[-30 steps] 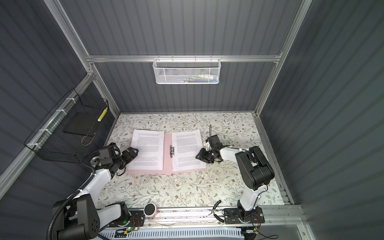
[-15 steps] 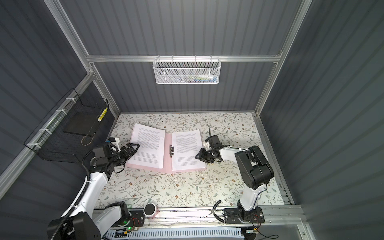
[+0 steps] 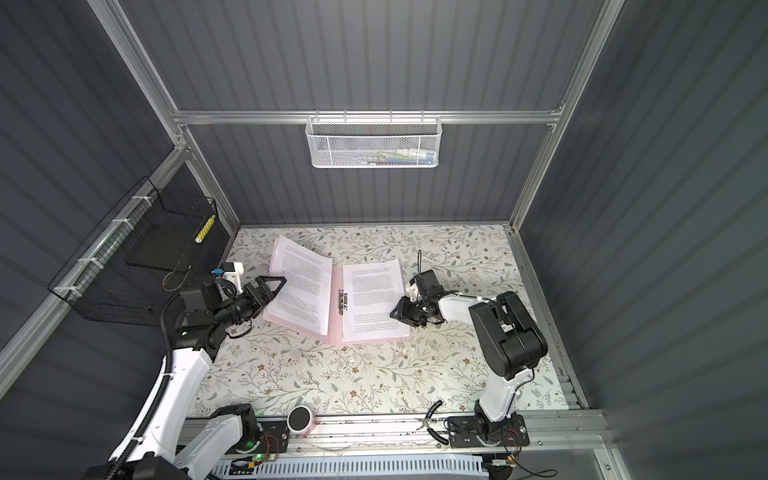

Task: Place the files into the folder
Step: 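Lift the folder cover with the left gripper and swing it over the clip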

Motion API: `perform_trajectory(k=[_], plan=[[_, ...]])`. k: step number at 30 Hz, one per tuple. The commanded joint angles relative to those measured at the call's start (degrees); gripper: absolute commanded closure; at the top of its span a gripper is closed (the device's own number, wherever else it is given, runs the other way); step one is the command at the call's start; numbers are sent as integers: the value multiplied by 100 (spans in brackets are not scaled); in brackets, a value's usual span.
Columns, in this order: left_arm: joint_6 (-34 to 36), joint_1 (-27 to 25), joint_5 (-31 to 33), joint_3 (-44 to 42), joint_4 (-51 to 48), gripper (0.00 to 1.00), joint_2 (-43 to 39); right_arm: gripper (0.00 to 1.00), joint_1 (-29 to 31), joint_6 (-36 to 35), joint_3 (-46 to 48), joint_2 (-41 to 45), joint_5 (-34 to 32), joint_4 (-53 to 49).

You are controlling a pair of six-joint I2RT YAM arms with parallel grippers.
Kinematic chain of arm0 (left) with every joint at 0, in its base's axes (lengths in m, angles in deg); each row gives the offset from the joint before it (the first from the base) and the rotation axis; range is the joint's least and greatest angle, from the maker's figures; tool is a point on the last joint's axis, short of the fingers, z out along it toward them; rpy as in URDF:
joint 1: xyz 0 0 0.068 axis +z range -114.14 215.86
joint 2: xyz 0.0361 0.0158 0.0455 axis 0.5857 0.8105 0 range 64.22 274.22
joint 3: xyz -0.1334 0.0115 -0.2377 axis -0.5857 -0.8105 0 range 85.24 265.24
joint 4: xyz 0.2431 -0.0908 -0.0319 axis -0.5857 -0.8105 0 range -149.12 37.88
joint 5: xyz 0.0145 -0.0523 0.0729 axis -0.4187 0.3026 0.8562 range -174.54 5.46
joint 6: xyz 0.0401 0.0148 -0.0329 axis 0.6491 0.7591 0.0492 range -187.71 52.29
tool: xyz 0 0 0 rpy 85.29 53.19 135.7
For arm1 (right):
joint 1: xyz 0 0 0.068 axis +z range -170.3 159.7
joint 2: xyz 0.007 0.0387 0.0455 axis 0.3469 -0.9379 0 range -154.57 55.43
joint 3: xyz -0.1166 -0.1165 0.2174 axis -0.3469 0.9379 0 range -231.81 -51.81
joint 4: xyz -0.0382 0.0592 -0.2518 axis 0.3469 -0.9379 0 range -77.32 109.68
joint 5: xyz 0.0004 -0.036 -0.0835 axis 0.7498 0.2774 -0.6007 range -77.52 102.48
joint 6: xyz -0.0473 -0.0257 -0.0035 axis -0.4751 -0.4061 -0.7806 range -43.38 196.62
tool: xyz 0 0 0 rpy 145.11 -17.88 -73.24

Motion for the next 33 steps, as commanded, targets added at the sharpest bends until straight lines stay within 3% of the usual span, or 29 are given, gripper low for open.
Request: perform_trajectory(k=[1, 9, 16, 33], plan=[[-184, -393, 128, 294, 194, 8, -37, 63, 89, 27, 291, -260, -396, -825], [-424, -895, 284, 356, 755, 9, 111, 63, 148, 60, 297, -265, -402, -803], [-363, -1796, 714, 518, 1210, 10, 604, 63, 150, 115, 328, -338, -313, -710], [34, -4217, 1482, 1626, 2288, 13, 3035, 63, -346, 361, 751, -305, 98, -226]])
